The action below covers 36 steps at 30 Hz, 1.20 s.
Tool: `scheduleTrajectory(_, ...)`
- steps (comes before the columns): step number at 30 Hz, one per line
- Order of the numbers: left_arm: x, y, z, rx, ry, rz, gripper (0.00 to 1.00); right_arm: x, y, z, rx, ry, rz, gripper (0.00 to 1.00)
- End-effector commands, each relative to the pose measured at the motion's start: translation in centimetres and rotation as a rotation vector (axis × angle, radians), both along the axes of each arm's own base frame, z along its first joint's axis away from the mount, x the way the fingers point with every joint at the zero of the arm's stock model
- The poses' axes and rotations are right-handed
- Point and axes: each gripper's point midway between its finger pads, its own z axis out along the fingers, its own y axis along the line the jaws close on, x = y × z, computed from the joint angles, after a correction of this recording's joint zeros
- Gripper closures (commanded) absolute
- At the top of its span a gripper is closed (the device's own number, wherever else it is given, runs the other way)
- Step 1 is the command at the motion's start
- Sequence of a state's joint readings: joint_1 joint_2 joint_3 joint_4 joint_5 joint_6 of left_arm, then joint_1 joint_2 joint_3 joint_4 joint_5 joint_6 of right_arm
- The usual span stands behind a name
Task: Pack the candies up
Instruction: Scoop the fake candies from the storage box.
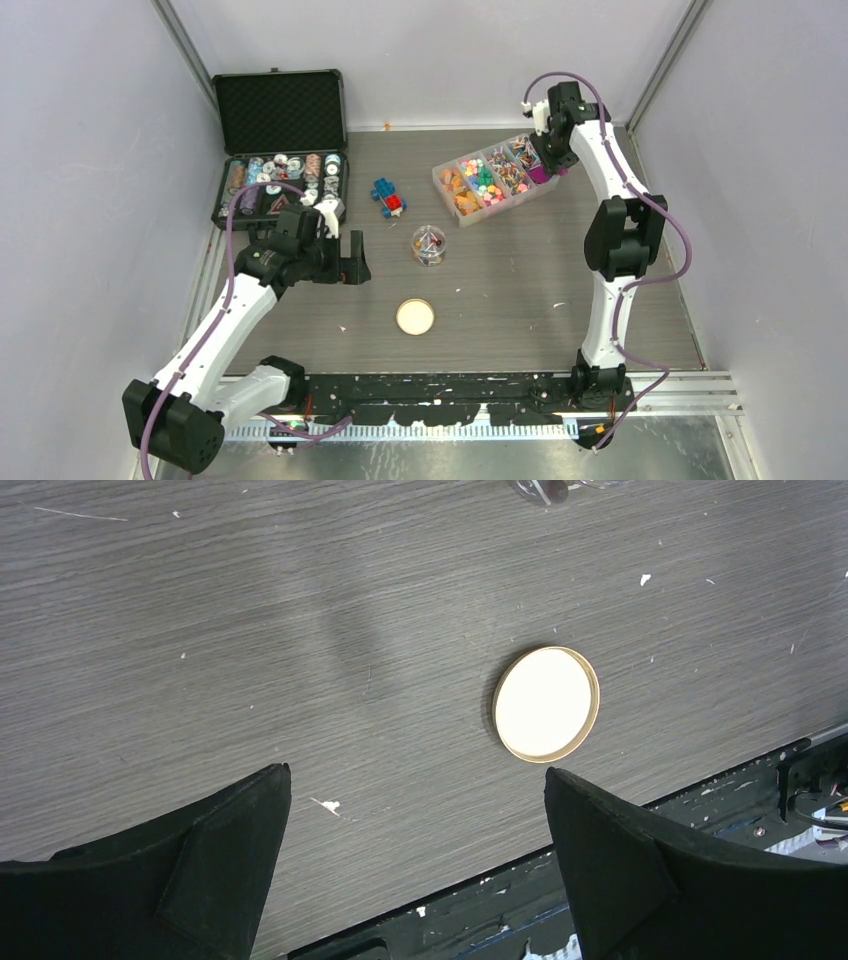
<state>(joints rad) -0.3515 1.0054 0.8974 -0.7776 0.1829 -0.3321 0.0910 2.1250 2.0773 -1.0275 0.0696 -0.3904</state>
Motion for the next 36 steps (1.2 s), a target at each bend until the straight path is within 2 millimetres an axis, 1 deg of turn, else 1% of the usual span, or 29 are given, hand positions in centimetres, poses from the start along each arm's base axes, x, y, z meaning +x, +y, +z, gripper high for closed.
scheduleTrajectory(1, 0.9, 0.0, 1.4, 0.006, -0.046, 0.005, 0.0, 0.0, -0.2, -0.2, 0.028, -0.038, -0.003, 0.99)
scheduleTrajectory(5, 0.8, 0.0, 1.3, 0.006, -0.04, 0.003, 0.0, -0.4, -0.3, -0.9, 0.029, -0.059, 0.005, 1.0)
scheduleTrajectory(7, 0.8, 0.0, 1.2, 0.008, -0.036, 0.002, 0.0, -0.5, -0.4, -0.7, 0.035, -0.078, 0.004, 0.99)
scheduleTrajectory(18, 0.8, 0.0, 1.2, 0.007, -0.038, 0.008, 0.0, -1.0, -1.5, -1.8, 0.048, -0.076, -0.011, 1.0)
scheduleTrajectory(21, 0.8, 0.0, 1.2, 0.006, -0.038, 0.008, 0.0, -1.2, -0.7, -1.9, 0.077, -0.093, 0.035, 1.0)
scheduleTrajectory(34, 0.8, 0.1, 1.4, 0.006, -0.047, 0.012, 0.0, -1.8, -2.3, -3.9, 0.05, -0.114, -0.005, 1.0)
scheduleTrajectory(36, 0.8, 0.1, 1.4, 0.006, -0.05, 0.015, 0.0, -1.8, -3.2, -4.0, 0.021, -0.124, -0.038, 1.0)
